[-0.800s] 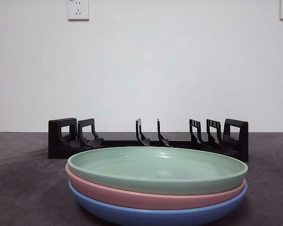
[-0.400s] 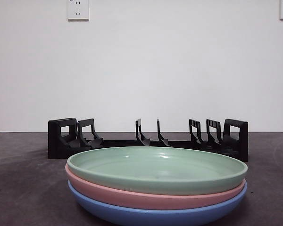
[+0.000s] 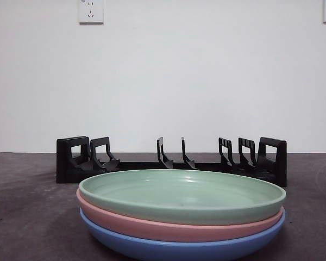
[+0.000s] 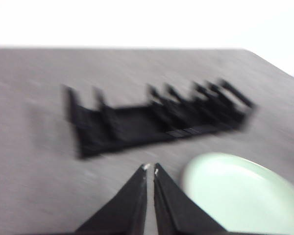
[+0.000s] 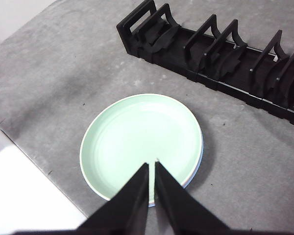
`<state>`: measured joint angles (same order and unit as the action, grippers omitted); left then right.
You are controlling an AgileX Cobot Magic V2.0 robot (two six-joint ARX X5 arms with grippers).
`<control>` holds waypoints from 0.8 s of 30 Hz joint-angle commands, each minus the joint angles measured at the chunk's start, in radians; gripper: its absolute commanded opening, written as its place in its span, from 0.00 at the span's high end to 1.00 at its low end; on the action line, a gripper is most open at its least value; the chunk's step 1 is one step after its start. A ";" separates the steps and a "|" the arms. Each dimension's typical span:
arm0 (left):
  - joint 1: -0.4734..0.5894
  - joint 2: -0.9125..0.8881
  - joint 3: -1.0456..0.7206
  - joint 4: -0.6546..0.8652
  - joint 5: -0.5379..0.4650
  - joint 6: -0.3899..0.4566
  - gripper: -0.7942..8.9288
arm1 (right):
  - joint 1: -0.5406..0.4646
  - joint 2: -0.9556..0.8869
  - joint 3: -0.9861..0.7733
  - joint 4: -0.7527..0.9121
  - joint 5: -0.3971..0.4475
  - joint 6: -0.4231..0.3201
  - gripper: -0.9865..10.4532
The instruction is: Place the plate
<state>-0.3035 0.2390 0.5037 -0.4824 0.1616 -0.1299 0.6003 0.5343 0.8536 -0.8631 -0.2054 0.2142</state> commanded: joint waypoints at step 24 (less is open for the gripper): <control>0.343 -0.236 -0.491 0.301 -0.054 0.072 0.90 | 0.005 0.004 0.006 0.010 0.003 0.009 0.90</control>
<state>0.0372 0.0051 0.0322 -0.1749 0.1101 -0.0490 0.6003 0.5343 0.8536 -0.8631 -0.2058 0.2142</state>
